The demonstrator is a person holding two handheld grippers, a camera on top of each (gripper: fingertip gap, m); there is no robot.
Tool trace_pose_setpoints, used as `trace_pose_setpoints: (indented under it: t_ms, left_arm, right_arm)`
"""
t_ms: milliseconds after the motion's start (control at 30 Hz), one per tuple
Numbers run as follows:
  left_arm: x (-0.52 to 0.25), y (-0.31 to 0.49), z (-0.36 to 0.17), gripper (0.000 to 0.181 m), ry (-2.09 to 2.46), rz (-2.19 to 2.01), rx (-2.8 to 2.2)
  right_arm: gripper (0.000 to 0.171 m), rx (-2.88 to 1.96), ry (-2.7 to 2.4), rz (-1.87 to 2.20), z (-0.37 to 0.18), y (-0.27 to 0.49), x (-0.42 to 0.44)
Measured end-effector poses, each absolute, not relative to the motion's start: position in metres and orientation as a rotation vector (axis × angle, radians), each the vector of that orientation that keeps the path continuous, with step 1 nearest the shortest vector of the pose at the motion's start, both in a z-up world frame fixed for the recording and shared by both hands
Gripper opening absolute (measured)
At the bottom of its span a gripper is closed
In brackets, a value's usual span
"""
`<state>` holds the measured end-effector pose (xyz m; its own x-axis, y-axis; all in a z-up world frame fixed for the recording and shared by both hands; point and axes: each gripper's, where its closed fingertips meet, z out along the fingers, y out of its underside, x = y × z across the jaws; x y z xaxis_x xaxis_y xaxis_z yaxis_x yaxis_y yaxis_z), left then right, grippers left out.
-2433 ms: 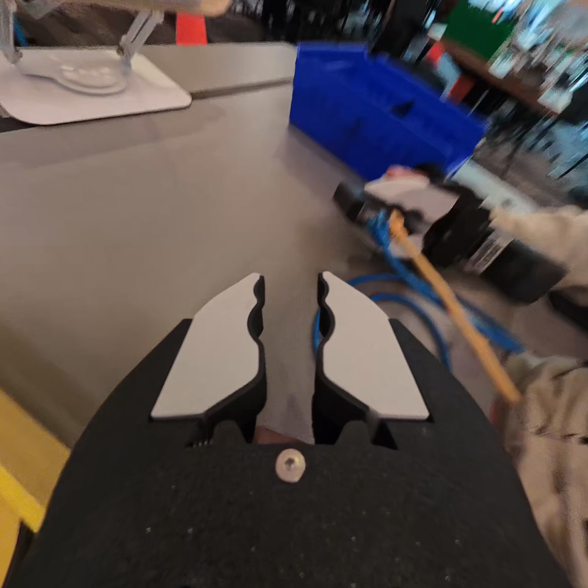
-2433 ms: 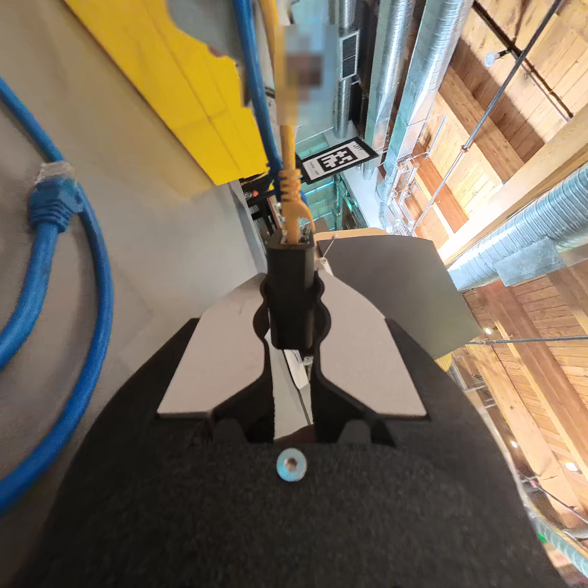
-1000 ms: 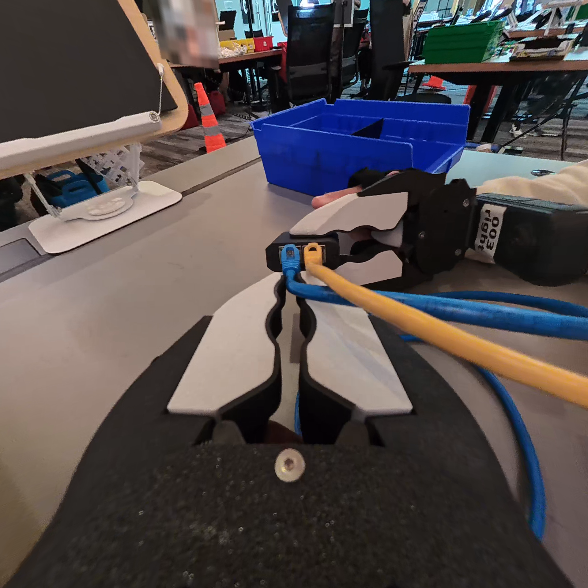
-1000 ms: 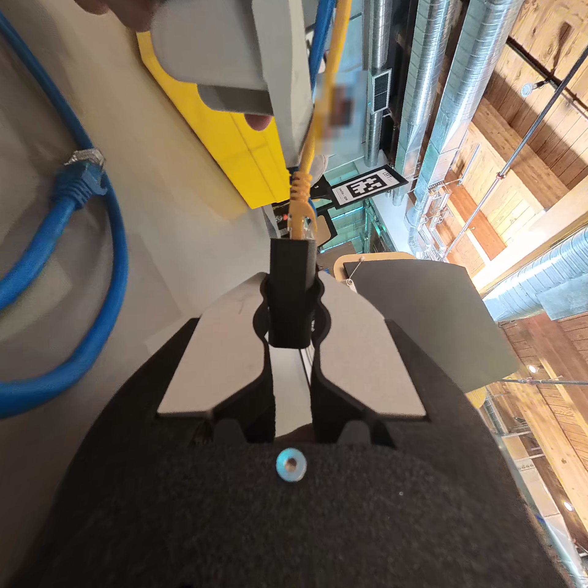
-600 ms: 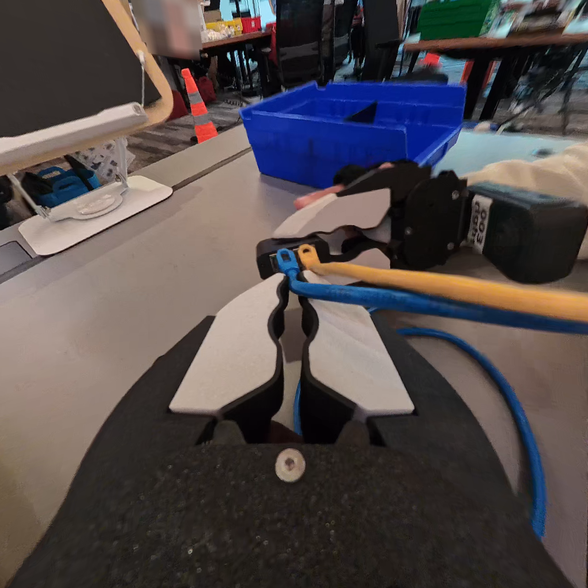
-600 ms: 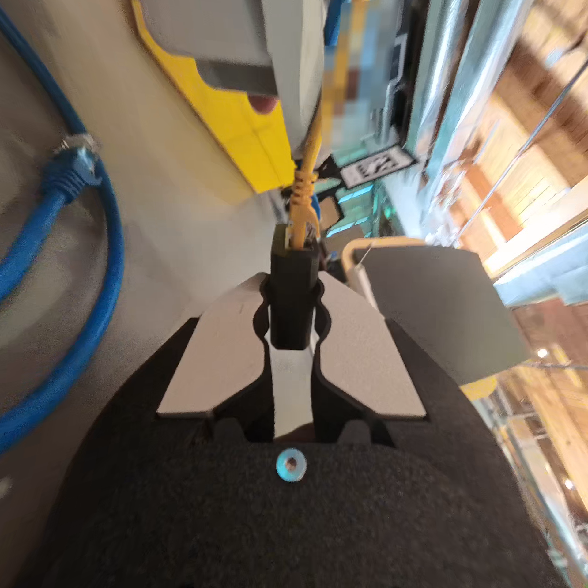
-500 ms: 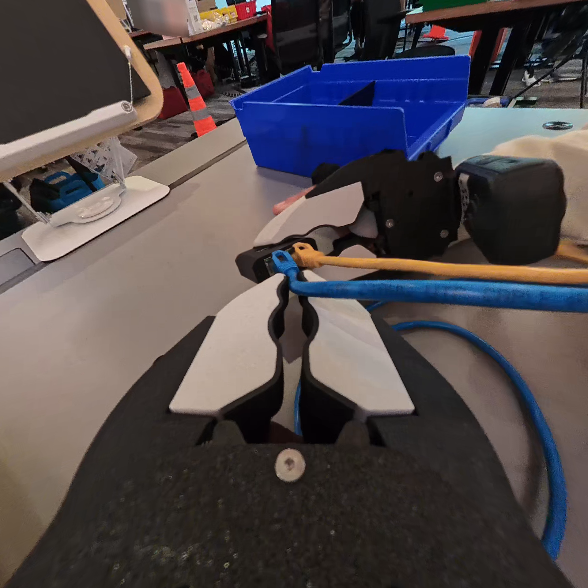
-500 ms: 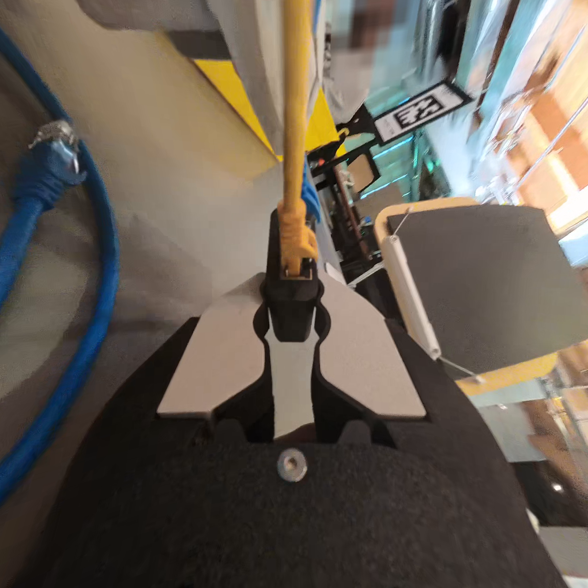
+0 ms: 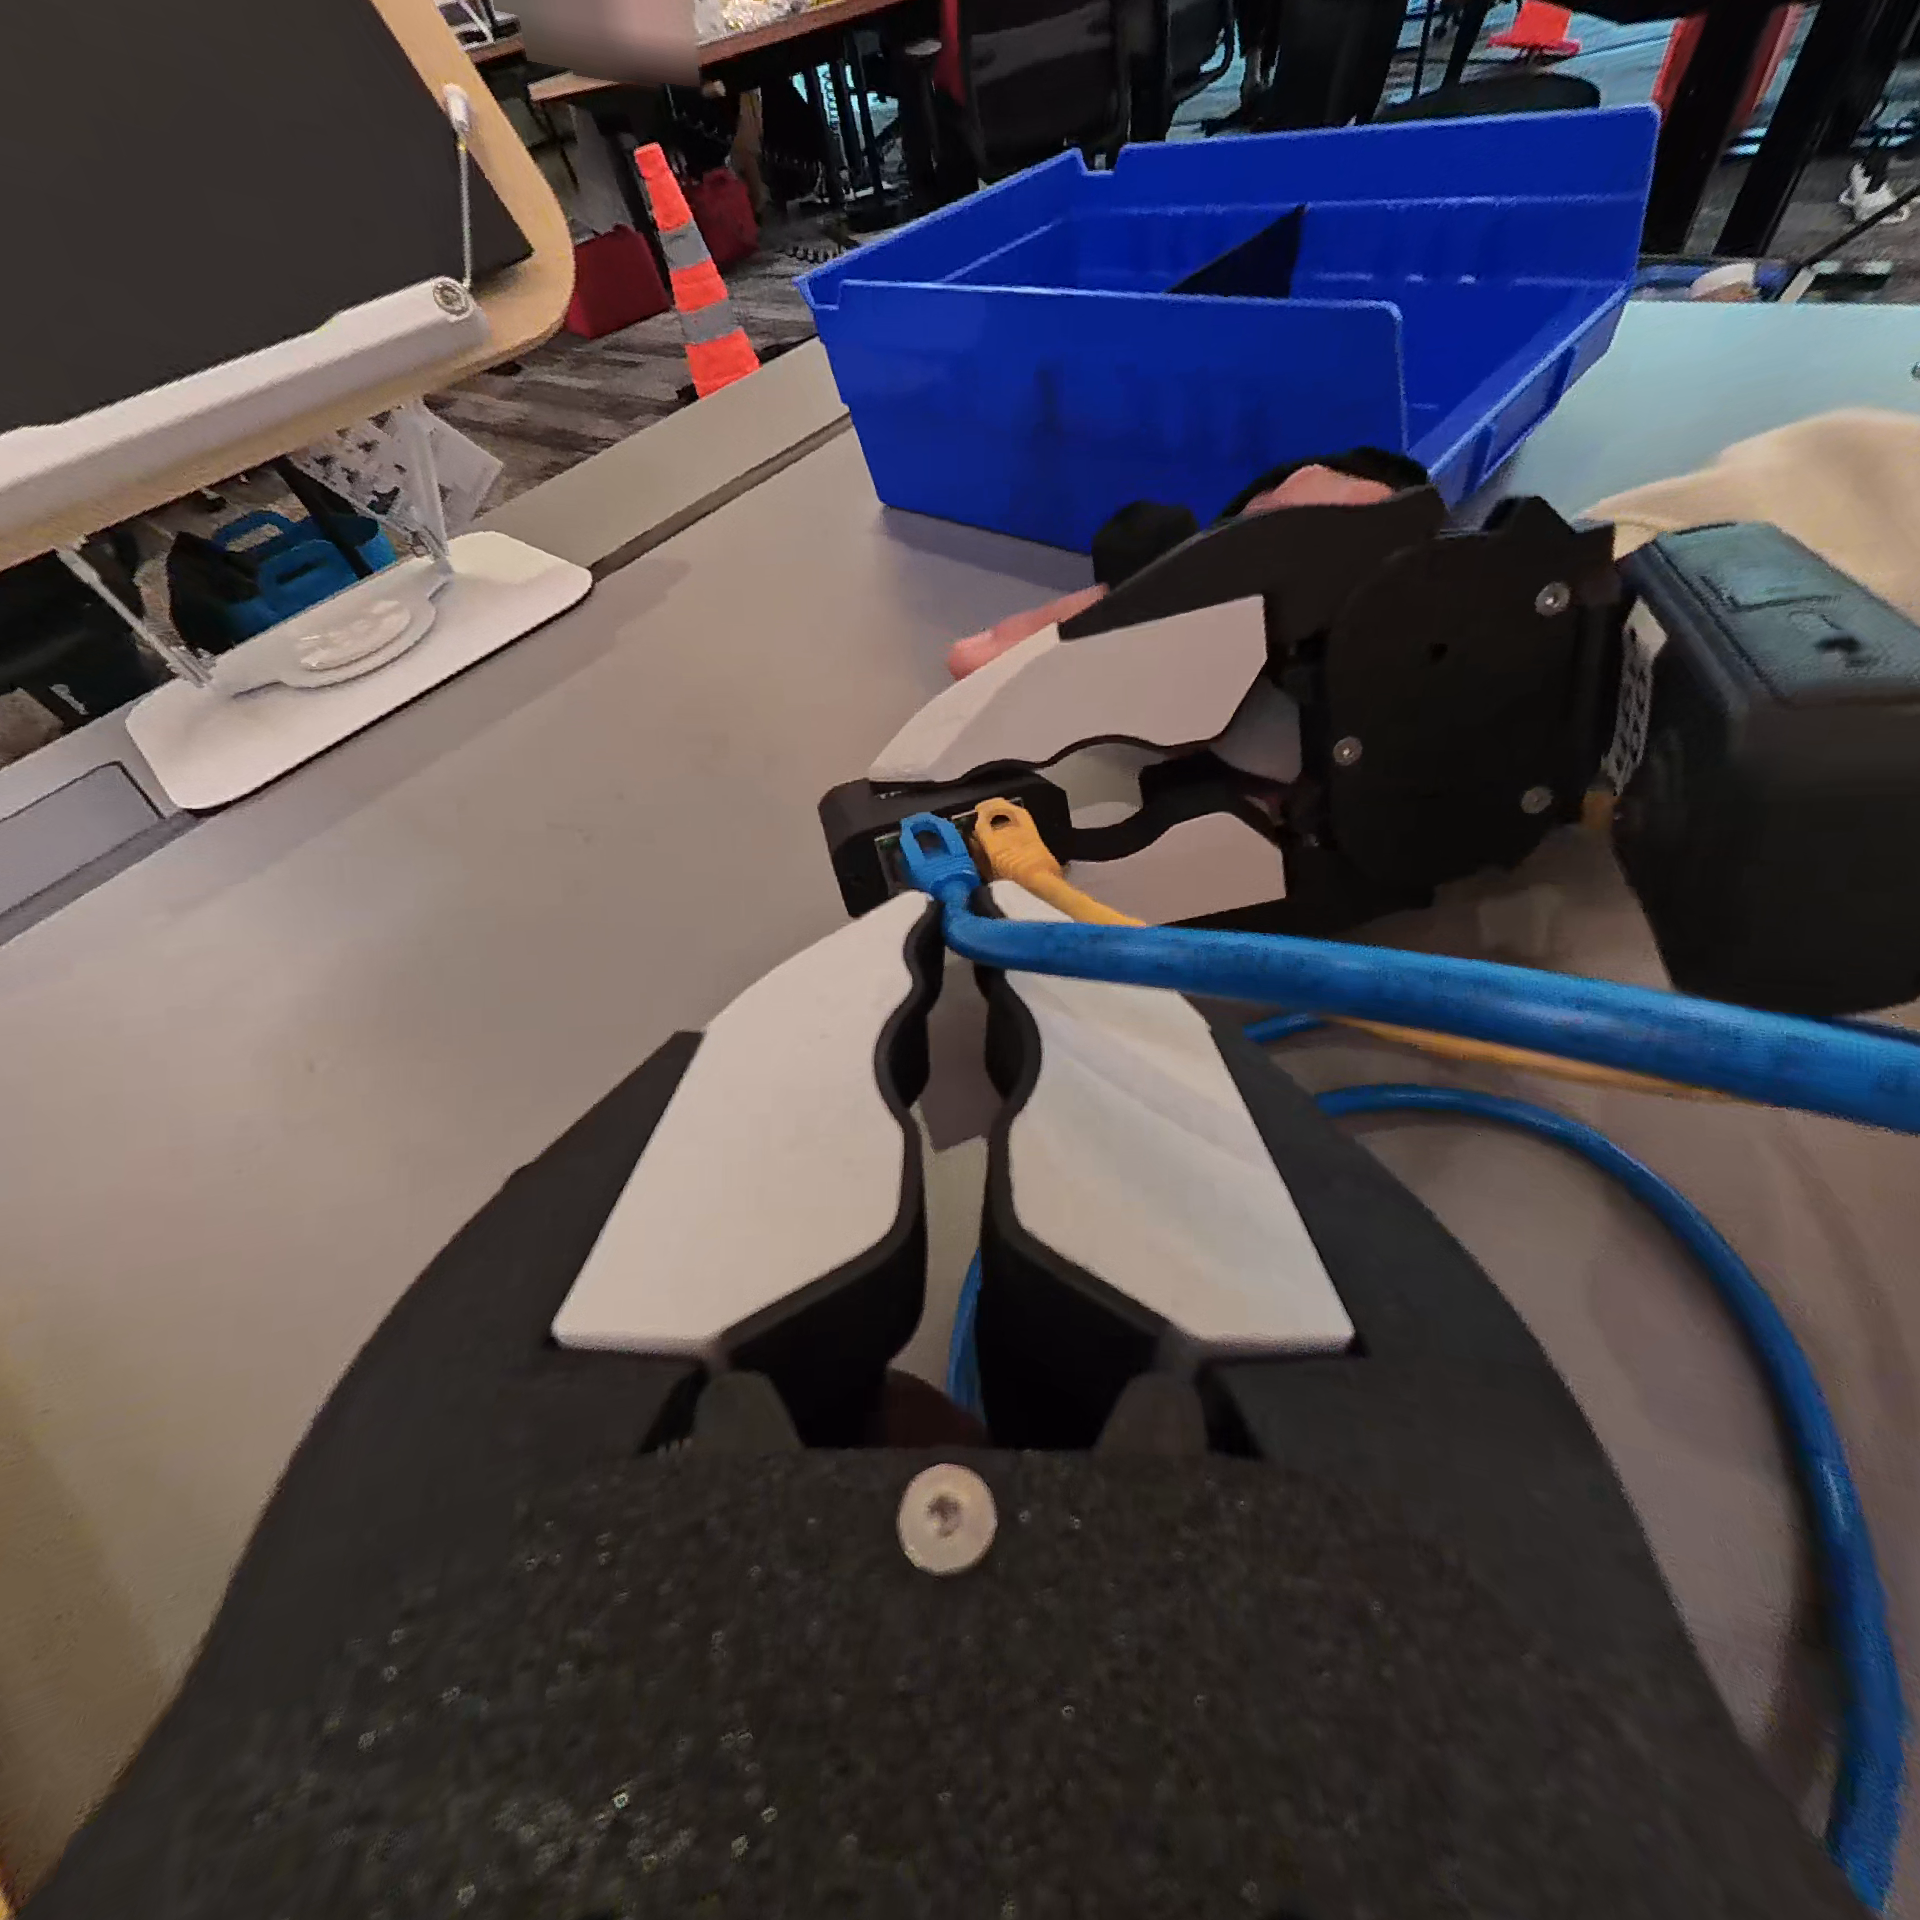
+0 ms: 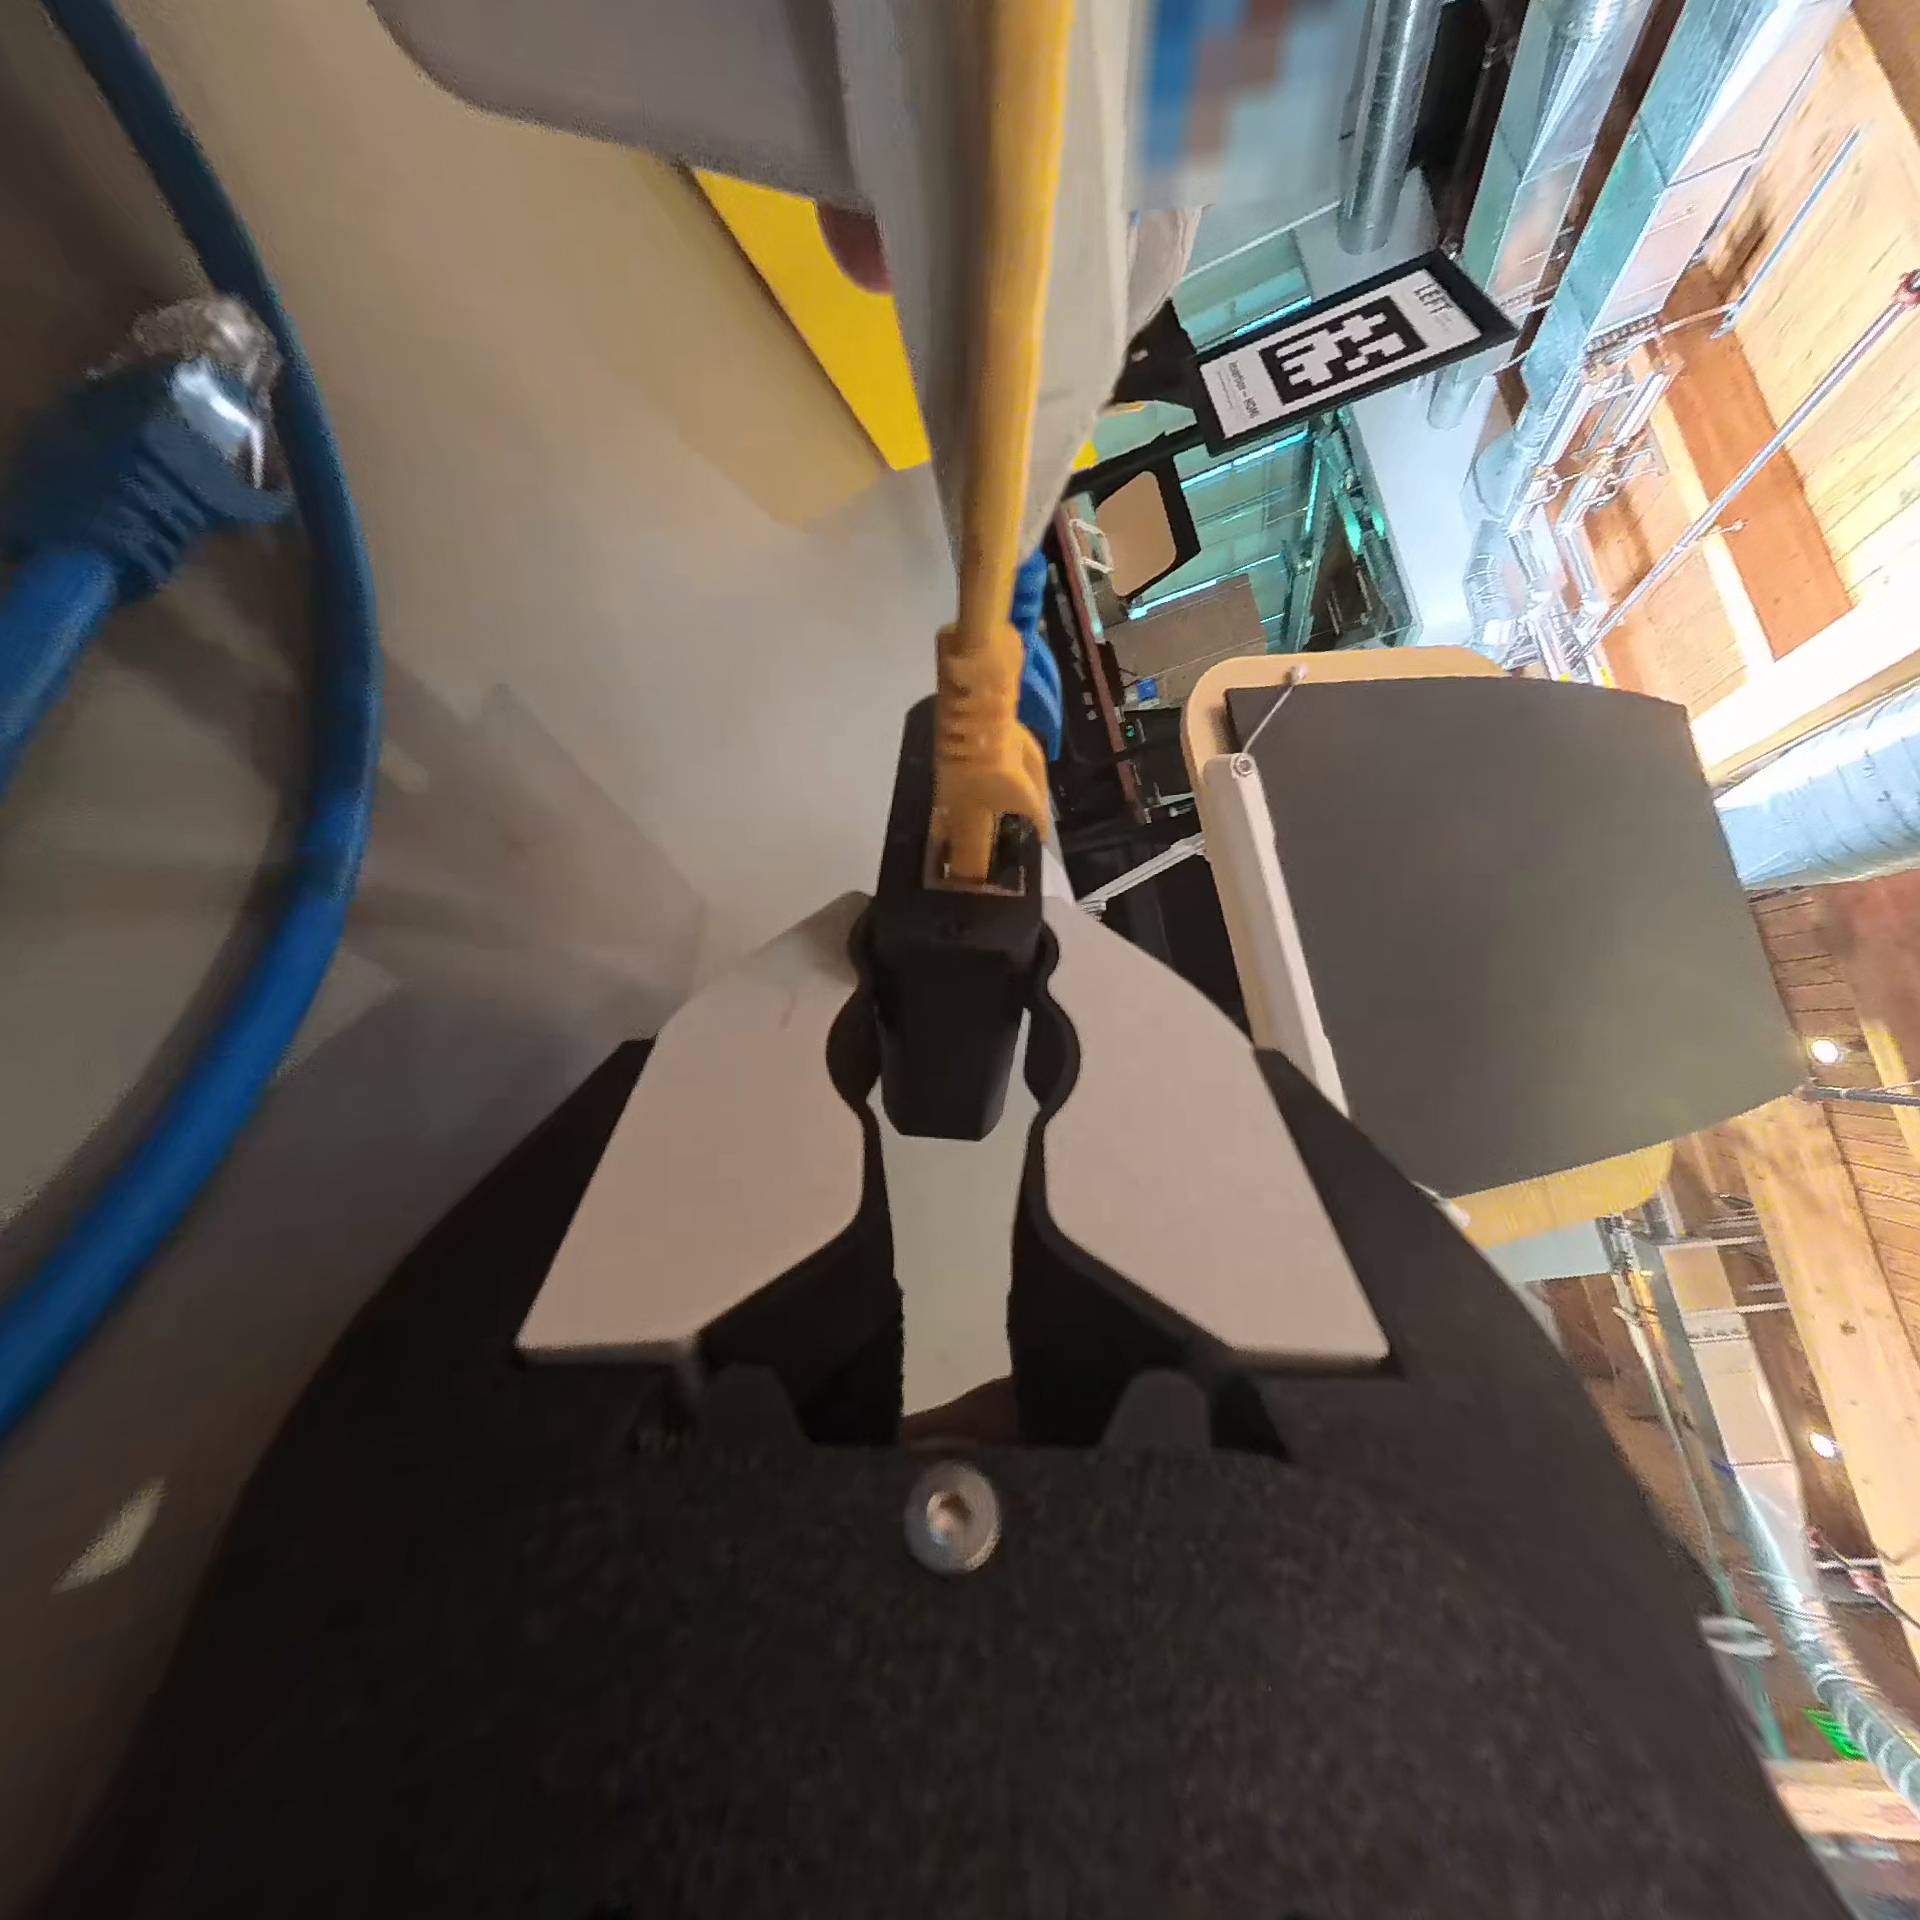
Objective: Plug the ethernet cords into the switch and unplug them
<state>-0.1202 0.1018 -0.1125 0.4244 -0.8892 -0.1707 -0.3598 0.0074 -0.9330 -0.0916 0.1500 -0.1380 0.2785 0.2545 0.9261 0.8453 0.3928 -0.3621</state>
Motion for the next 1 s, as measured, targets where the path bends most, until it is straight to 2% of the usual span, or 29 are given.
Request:
trace_pose_setpoints:
  t_ms: [567, 667, 833, 1000]
  left_arm:
    - [-0.131, 0.117, -0.109, 0.005, 1.045, -0.815, -1.662]
    - [-0.135, 0.117, -0.098, 0.005, 0.984, -0.981, -1.659]
    - [-0.147, 0.119, -0.071, 0.005, 0.83, -1.326, -1.603]
    - [-0.141, 0.105, -0.037, 0.005, 0.71, -1.887, -1.477]
  right_arm:
    - [0.024, -1.143, -1.215, -0.407, -0.129, 0.144, -0.098]
    - [0.025, -1.152, -1.184, -0.258, -0.12, 0.137, -0.1]
    - [0.038, -1.245, -1.098, 0.032, -0.097, 0.119, -0.082]
    - [0.045, -1.226, -1.061, 0.137, -0.061, 0.096, -0.067]
